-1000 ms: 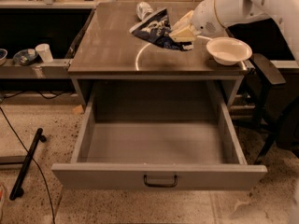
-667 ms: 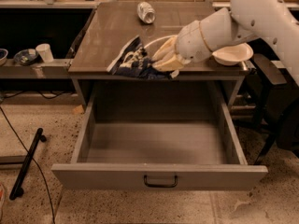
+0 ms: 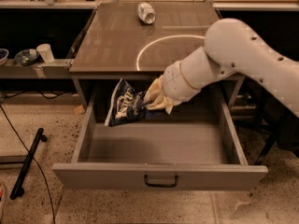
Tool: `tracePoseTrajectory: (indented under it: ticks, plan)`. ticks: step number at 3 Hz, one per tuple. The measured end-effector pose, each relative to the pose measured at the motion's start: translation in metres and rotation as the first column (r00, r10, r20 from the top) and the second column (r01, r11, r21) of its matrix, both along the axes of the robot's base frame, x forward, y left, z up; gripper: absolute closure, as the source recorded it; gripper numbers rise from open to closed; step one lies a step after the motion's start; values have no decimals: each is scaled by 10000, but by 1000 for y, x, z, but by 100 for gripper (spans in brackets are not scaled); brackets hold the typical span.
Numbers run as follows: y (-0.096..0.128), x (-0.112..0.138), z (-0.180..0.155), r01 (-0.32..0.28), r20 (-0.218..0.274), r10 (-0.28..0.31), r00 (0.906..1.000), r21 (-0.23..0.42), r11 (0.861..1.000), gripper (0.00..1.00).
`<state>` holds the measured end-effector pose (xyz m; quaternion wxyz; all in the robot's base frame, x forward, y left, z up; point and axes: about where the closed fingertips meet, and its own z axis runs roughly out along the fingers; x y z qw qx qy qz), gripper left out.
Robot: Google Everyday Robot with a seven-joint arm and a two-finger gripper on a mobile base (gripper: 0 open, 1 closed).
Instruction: Place blue chip bag into top drawer
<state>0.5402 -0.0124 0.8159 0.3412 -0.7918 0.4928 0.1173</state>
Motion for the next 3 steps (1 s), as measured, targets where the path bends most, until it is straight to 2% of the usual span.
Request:
tracePoseTrajectory:
  ticks: [1,2,3]
  plan:
    - [4,-2,-51,558,79,-552,9984,-1151,9918,100]
    - [4,-3,-65,1162,-294,-1210,9922,-1296,9847,100]
    - [13,-3,-78,434,-546,-503,9972,-1214,9917,77]
